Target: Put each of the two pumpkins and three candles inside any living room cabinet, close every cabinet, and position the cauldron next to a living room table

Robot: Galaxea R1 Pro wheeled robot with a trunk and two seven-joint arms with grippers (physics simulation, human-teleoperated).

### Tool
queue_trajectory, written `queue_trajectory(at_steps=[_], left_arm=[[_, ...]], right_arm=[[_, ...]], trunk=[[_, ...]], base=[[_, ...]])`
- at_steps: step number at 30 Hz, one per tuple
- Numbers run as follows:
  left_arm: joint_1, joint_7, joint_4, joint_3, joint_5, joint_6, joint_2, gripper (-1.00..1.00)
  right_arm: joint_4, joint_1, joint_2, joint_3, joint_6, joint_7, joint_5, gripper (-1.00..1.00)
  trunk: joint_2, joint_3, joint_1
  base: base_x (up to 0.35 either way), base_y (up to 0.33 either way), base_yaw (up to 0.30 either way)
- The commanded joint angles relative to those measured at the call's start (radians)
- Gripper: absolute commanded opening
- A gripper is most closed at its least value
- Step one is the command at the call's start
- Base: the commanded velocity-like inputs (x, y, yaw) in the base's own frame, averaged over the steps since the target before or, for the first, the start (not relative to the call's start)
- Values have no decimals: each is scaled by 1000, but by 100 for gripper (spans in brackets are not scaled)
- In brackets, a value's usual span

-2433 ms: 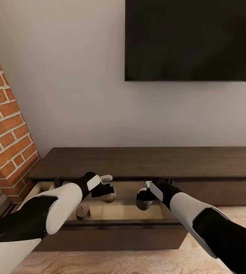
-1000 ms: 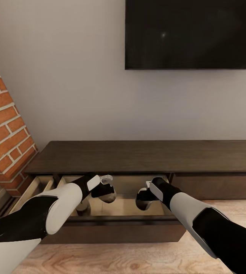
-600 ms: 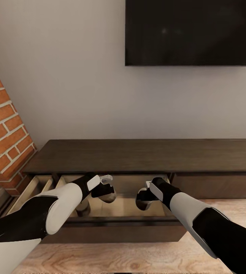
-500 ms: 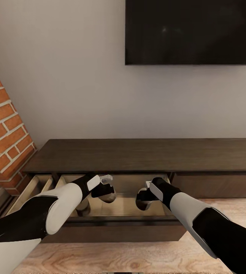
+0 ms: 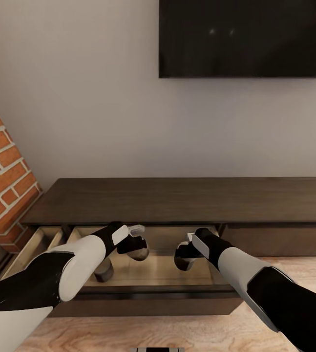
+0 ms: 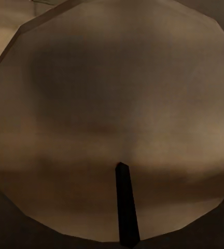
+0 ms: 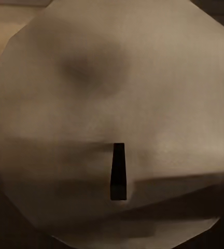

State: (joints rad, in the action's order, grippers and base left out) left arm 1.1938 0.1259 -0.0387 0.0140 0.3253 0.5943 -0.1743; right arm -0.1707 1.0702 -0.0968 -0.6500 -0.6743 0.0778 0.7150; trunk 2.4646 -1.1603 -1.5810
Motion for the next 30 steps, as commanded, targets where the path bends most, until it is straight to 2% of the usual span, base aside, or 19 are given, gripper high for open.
queue_trajectory(at_steps=[1, 9, 26, 28, 30], left_arm=[[1, 8, -1, 1, 11, 1, 0, -100], [1, 8, -1, 1, 11, 1, 0, -100], [1, 8, -1, 1, 9, 0, 0, -100], [1, 8, -1, 1, -11, -1, 0, -100], [0, 8, -1, 1, -59, -1, 0, -100]], right_arm=[[1, 0, -3, -5, -4, 8, 10, -100], [12, 0, -13, -5, -3, 8, 9, -100], [14, 0, -14, -5, -2, 8, 9, -100], [16, 0, -14, -5, -2, 8, 9, -100], [17, 0, -14, -5, -2, 8, 9, -100]], trunk=[[0, -2, 0], [0, -14, 0], [0, -16, 0], [0, -16, 0], [0, -16, 0]], base=[[55, -22, 0], [12, -5, 0], [0, 0, 0], [0, 0, 0], [0, 0, 0]])
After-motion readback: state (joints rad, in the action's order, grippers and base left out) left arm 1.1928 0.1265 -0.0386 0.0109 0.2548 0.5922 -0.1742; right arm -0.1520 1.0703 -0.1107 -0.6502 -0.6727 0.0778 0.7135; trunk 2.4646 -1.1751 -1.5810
